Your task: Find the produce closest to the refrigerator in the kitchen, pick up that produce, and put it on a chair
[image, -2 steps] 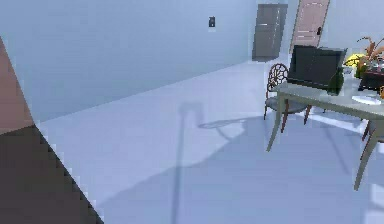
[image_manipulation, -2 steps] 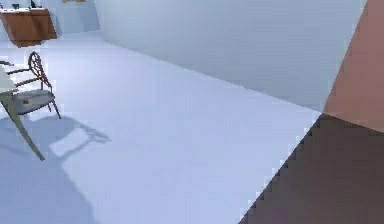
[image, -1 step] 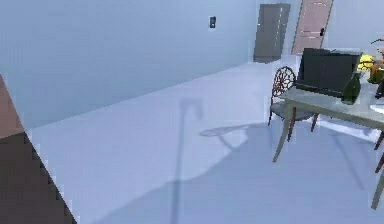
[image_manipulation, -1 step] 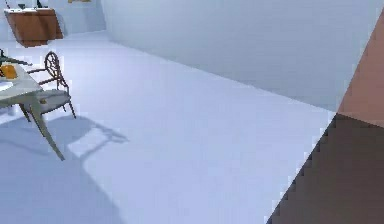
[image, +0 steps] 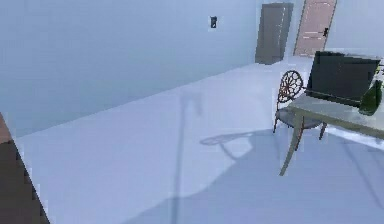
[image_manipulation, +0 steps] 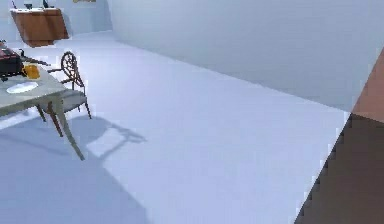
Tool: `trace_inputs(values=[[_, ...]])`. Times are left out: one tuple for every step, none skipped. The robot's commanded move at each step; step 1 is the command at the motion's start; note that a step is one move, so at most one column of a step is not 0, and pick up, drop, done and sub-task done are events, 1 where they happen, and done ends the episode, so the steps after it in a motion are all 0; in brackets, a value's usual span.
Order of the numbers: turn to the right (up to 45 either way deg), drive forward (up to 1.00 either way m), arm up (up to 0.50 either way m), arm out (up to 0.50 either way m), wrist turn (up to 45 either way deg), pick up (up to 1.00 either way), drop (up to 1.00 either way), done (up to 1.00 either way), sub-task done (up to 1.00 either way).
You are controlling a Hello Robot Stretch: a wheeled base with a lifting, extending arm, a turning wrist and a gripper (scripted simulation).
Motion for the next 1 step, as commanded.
trace_inputs(values=[[9.0, 0.00, 0.00, 0.00, 0.0, 0.00, 0.00, 0.00, 0.00]])
